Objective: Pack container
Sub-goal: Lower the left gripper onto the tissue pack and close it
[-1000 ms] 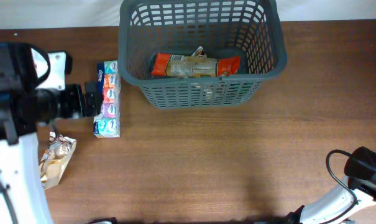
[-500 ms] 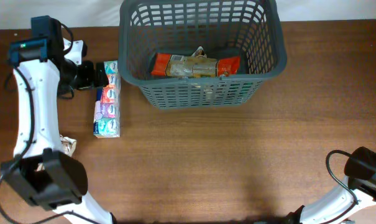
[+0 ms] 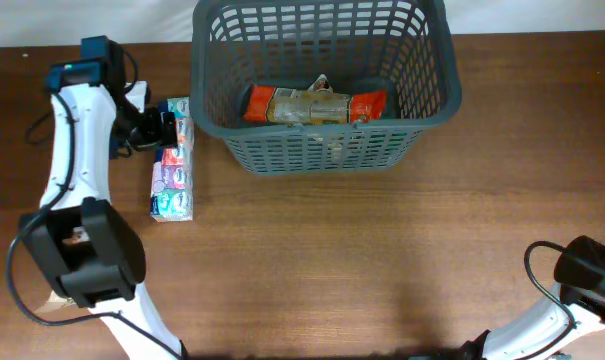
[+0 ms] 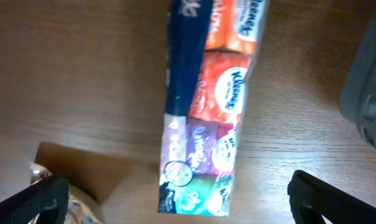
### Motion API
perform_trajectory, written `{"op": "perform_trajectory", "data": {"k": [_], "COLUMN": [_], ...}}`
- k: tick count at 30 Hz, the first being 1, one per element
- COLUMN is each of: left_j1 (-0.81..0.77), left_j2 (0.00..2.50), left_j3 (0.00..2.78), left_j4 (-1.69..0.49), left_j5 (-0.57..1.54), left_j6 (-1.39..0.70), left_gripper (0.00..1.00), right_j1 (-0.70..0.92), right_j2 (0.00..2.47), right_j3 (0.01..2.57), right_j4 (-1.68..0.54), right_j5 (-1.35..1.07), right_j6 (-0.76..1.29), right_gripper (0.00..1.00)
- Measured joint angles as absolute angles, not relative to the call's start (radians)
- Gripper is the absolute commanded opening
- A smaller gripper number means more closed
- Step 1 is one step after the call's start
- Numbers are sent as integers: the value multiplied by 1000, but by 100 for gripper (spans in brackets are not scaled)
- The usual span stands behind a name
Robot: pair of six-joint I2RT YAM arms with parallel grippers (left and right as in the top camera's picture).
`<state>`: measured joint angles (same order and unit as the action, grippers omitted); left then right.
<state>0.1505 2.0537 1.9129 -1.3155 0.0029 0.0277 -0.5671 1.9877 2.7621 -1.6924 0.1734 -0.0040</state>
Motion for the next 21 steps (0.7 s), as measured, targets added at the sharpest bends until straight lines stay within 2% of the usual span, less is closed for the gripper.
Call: {"op": "perform_trajectory", "data": {"k": [21], "left_j1": [117], "left_j2": [2199], "left_j3": [1913], "left_j4": [-1218], "left_j5": [3], "left_j6": [109], "left_gripper": [99], "right_j1": [-567], "right_j2": [1988], "right_j3": [2762], "right_j4": [-1692], "right_j5": [173], "right_j6": [-4], "right_gripper": [99]}}
